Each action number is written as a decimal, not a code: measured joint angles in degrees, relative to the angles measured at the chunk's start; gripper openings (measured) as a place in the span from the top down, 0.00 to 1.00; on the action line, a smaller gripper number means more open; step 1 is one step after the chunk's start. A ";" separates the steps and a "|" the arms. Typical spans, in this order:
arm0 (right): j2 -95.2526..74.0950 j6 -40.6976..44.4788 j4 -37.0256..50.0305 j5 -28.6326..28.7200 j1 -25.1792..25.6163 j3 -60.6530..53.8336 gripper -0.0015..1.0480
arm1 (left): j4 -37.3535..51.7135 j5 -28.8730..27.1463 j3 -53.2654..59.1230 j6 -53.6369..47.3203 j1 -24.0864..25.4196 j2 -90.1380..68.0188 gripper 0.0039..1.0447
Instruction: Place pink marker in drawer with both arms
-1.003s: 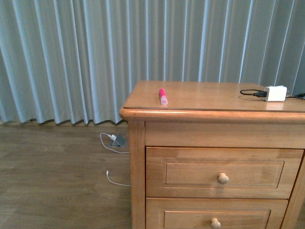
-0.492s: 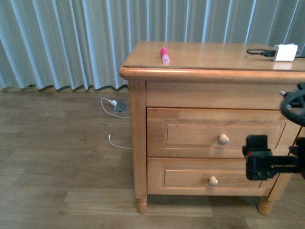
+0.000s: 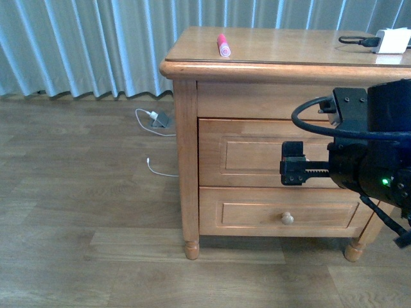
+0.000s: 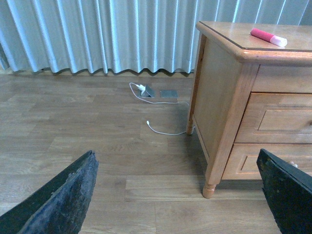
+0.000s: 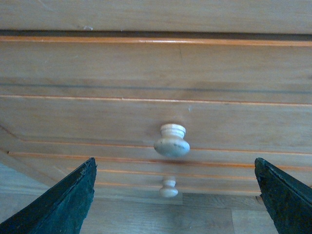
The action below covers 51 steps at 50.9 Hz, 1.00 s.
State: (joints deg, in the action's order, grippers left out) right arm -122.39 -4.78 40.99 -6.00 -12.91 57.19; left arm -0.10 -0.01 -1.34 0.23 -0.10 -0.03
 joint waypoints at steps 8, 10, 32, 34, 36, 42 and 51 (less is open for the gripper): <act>-3.54 0.02 -0.33 -0.20 -0.20 3.80 0.08 | 0.00 0.02 0.00 0.02 0.00 0.00 0.06; -4.04 0.02 -0.42 -0.28 -0.20 4.26 0.08 | 0.00 0.00 0.00 0.00 0.00 0.00 0.06; -8.87 0.09 -0.81 -1.51 0.59 8.70 0.08 | 0.00 0.00 0.00 0.00 0.00 0.00 0.06; -9.03 0.09 -0.76 -1.51 0.68 8.74 0.08 | 0.00 0.00 0.00 0.00 0.00 0.00 0.06; -9.11 0.20 -0.52 -1.60 0.77 8.74 0.08 | 0.00 0.00 0.00 0.00 0.00 0.00 0.06; -9.20 0.28 0.02 -2.25 0.83 8.74 0.15 | 0.00 0.02 0.00 0.00 0.00 0.00 0.06; -9.20 0.57 0.68 -2.62 0.87 8.63 0.38 | 0.00 0.00 0.00 0.00 0.00 0.00 0.06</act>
State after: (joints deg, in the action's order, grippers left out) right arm -131.59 -4.21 41.67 -8.62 -12.03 65.82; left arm -0.10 -0.01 -1.34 0.23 -0.10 -0.03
